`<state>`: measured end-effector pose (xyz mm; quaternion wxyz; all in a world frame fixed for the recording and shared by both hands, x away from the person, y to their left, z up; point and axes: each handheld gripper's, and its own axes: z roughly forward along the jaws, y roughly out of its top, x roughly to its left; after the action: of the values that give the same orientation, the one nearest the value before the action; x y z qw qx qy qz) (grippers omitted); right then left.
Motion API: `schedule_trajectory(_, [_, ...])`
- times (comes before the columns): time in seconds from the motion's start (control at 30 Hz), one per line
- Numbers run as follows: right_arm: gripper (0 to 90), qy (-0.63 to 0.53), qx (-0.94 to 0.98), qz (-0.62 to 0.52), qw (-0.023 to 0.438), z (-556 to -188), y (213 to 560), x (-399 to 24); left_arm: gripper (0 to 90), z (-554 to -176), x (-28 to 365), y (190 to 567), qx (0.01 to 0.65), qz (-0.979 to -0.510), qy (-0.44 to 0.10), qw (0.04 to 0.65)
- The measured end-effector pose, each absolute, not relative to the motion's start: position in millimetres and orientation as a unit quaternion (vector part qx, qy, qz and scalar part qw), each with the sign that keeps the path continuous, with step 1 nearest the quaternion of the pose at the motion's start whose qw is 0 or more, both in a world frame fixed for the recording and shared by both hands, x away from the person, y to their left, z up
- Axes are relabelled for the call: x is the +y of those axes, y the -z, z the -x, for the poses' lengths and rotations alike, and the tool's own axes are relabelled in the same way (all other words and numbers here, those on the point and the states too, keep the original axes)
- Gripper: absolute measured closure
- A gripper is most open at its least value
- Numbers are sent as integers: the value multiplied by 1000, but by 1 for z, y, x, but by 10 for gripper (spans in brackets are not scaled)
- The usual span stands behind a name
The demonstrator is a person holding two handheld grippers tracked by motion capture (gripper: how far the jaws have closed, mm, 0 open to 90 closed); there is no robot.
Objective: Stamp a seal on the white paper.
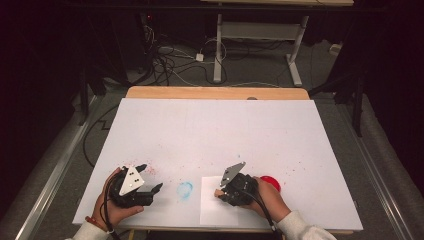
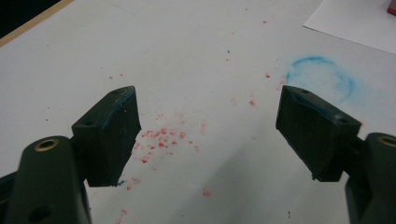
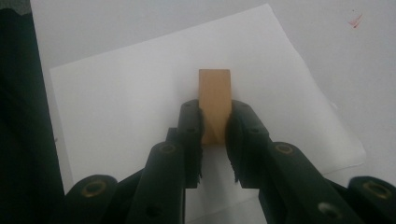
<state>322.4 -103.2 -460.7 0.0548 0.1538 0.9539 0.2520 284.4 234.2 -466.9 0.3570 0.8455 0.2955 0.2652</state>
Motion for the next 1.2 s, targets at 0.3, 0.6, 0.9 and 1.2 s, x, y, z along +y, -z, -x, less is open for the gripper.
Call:
schedule_trajectory(0.3, [759,-251,954,-155,55,-322,461,-104,210,-282,234,466,298,-842,-264,363])
schedule_trajectory(0.6, [757,-246,956,-148,60,-322,459,-102,210,-282,235,466,298,-841,-266,366])
schedule_trajectory(0.9, [756,-283,945,-140,84,-314,433,-109,210,-282,235,466,297,-842,-264,365])
schedule_trajectory(1.2, [756,-297,940,-142,88,-315,424,-116,210,-285,235,468,299,-842,-259,367])
